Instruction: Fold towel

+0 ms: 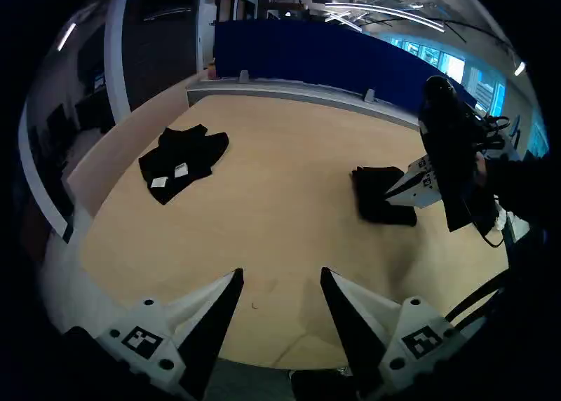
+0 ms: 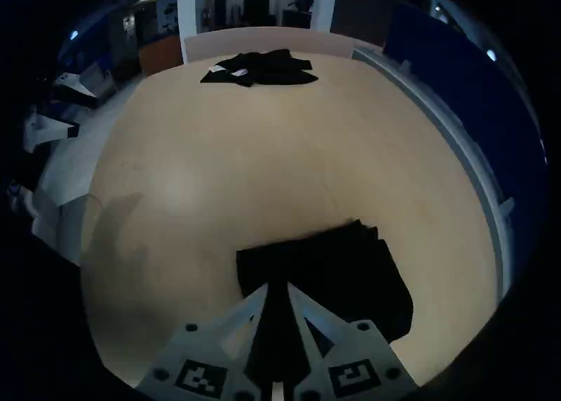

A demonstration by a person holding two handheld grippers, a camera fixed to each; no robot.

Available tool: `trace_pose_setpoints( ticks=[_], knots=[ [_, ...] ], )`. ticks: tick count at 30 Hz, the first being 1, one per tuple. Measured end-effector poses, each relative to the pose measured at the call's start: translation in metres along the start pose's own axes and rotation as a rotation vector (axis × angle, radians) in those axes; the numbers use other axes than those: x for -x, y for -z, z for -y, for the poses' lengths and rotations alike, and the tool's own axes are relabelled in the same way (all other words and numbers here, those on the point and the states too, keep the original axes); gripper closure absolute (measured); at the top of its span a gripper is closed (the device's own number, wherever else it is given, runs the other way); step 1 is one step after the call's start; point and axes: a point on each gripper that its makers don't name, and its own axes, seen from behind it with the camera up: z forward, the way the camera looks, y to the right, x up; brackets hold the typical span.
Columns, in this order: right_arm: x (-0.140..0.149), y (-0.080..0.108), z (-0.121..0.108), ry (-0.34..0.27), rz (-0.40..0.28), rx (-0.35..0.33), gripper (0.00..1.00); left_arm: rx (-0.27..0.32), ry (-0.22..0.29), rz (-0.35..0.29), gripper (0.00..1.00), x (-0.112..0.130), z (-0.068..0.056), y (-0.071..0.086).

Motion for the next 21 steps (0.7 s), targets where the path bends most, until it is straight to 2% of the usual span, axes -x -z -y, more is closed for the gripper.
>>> trace_pose_setpoints(
  ticks=[4, 6, 10, 12, 21],
  knots=[
    [-0.001, 0.002, -0.001, -0.005, -0.006, 0.005, 0.90, 0.004, -0.007, 0.001, 0.19, 0.000, -0.002, -0.003],
    [-0.002, 0.004, -0.002, -0.007, -0.010, 0.007, 0.83, 0.006, -0.011, 0.001, 0.19, 0.000, -0.003, -0.004],
    [-0.001, 0.008, -0.003, -0.010, -0.016, 0.007, 0.57, 0.008, -0.016, 0.001, 0.19, -0.001, -0.004, -0.005],
    [0.000, 0.010, -0.004, -0.011, -0.018, 0.007, 0.50, 0.009, -0.017, 0.001, 0.19, -0.002, -0.005, -0.005],
    [0.009, 0.020, -0.004, -0.050, -0.024, 0.018, 0.41, 0.012, -0.022, 0.001, 0.19, -0.003, -0.007, -0.007]
  ],
)
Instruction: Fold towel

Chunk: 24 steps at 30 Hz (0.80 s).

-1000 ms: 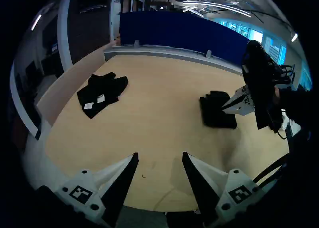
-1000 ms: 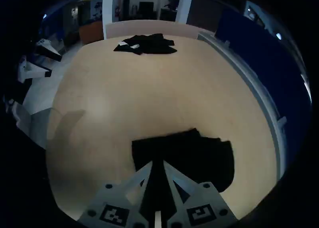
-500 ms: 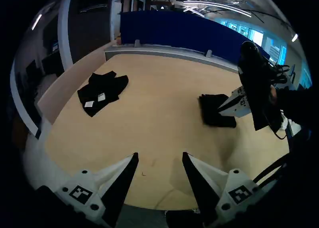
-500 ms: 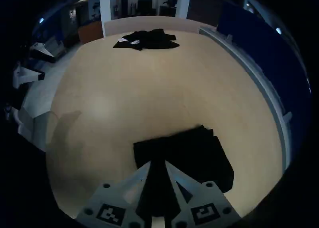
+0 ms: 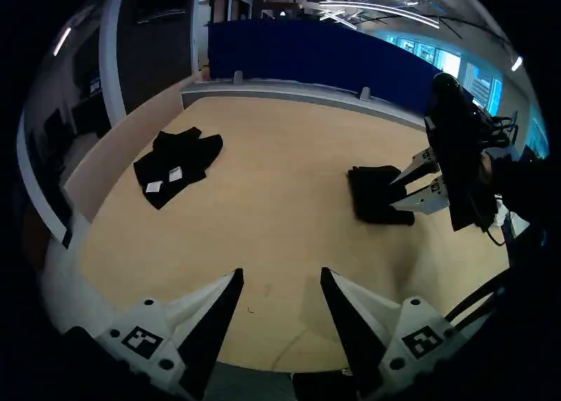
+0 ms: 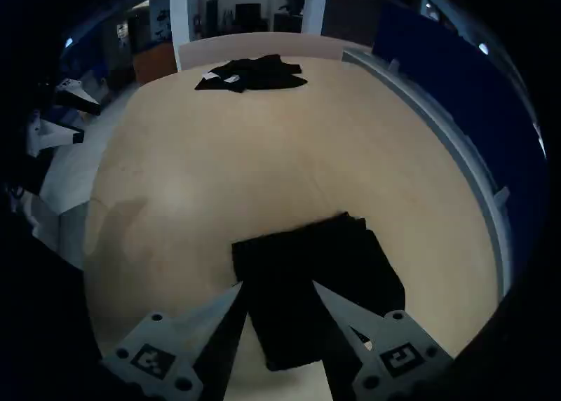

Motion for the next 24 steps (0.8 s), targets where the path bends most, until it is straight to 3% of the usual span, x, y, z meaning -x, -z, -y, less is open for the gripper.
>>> trace_pose_setpoints(
  ticks=[17, 24],
  knots=[
    [0.059, 0.033, -0.004, -0.139, 0.013, 0.079, 0.35, 0.026, -0.018, 0.001, 0.19, -0.008, -0.008, -0.005],
    [0.074, 0.037, -0.006, -0.176, 0.021, 0.097, 0.33, 0.037, -0.031, 0.002, 0.19, -0.010, -0.014, -0.007]
  ],
)
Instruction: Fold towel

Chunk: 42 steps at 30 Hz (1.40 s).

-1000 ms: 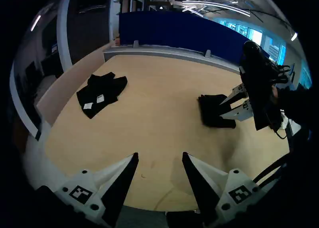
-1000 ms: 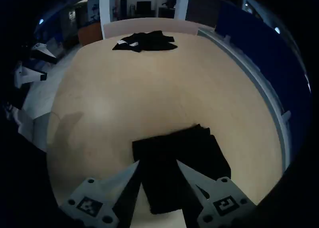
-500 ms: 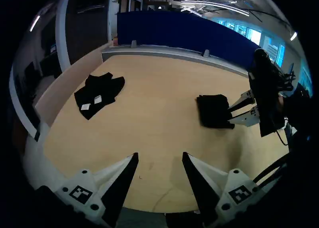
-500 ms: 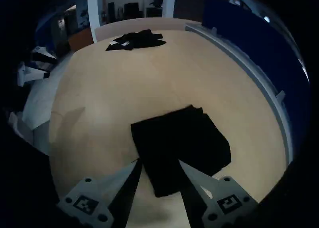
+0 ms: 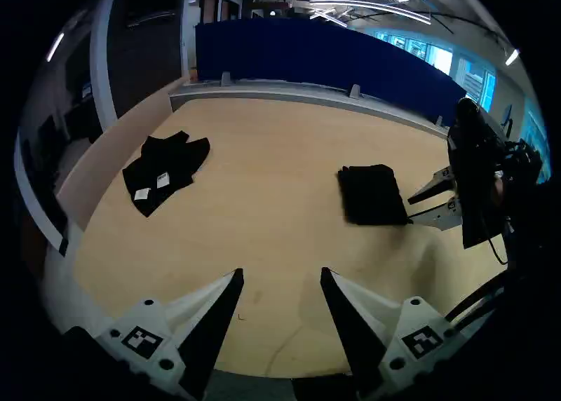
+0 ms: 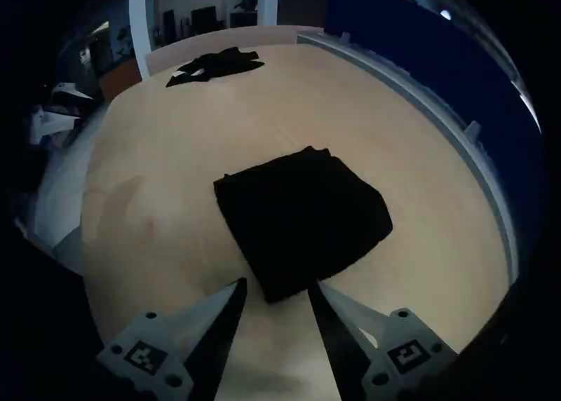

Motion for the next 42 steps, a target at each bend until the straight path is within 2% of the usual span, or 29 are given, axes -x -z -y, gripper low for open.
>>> trace_pose_setpoints(
  ticks=[13, 21, 26, 37, 42],
  knots=[
    [0.017, -0.009, 0.000, -0.020, 0.025, 0.007, 0.33, 0.000, 0.001, 0.002, 0.19, 0.002, 0.000, -0.001],
    [0.022, -0.015, 0.004, -0.043, 0.028, 0.007, 0.38, 0.004, -0.001, 0.008, 0.19, 0.007, -0.004, -0.002],
    [0.023, -0.017, 0.005, -0.053, 0.028, 0.015, 0.48, 0.003, 0.001, 0.011, 0.19, 0.010, -0.005, -0.002],
    [0.024, -0.019, 0.006, -0.091, 0.020, 0.015, 0.87, -0.002, 0.006, 0.013, 0.19, 0.011, -0.003, -0.001],
    [0.022, -0.019, 0.009, -0.098, 0.011, 0.005, 0.92, 0.001, 0.003, 0.014, 0.19, 0.011, -0.004, -0.002]
  ],
)
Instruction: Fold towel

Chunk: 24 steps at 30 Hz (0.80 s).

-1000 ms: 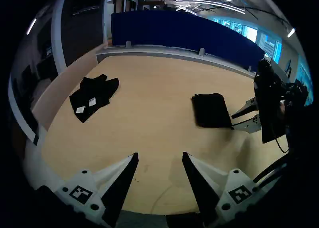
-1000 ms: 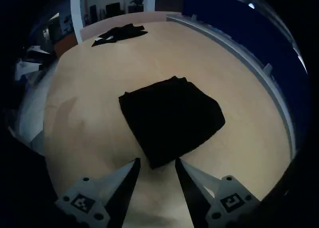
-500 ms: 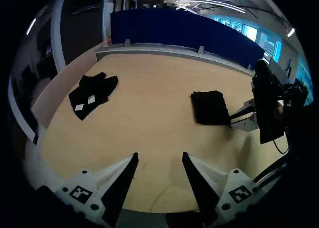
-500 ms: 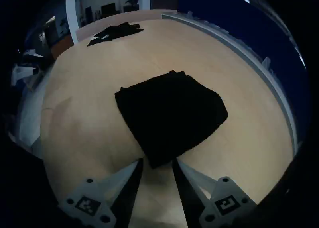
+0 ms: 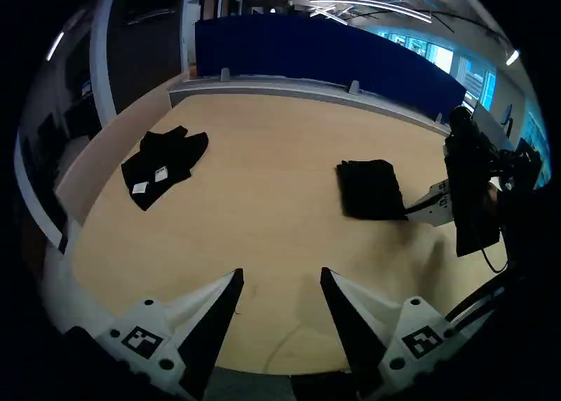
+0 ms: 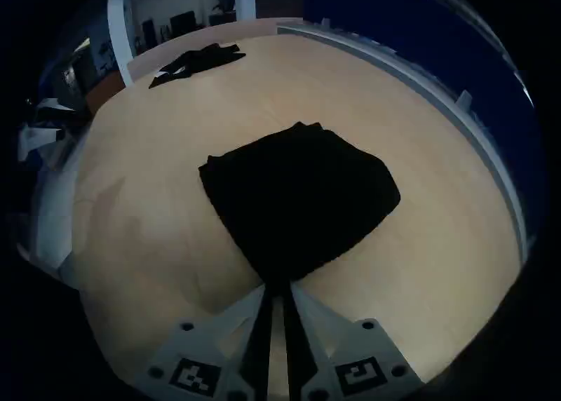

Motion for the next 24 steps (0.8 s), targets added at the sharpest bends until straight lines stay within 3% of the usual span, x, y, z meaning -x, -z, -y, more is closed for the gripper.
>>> trace_pose_setpoints(
  ticks=[11, 24],
  knots=[
    [-0.020, 0.014, -0.004, 0.028, -0.044, 0.018, 0.93, 0.003, -0.002, -0.002, 0.19, -0.004, -0.001, -0.001],
    [-0.085, 0.057, -0.024, 0.074, -0.166, 0.071, 0.94, 0.008, -0.009, -0.012, 0.19, -0.009, -0.004, 0.001]
  ],
)
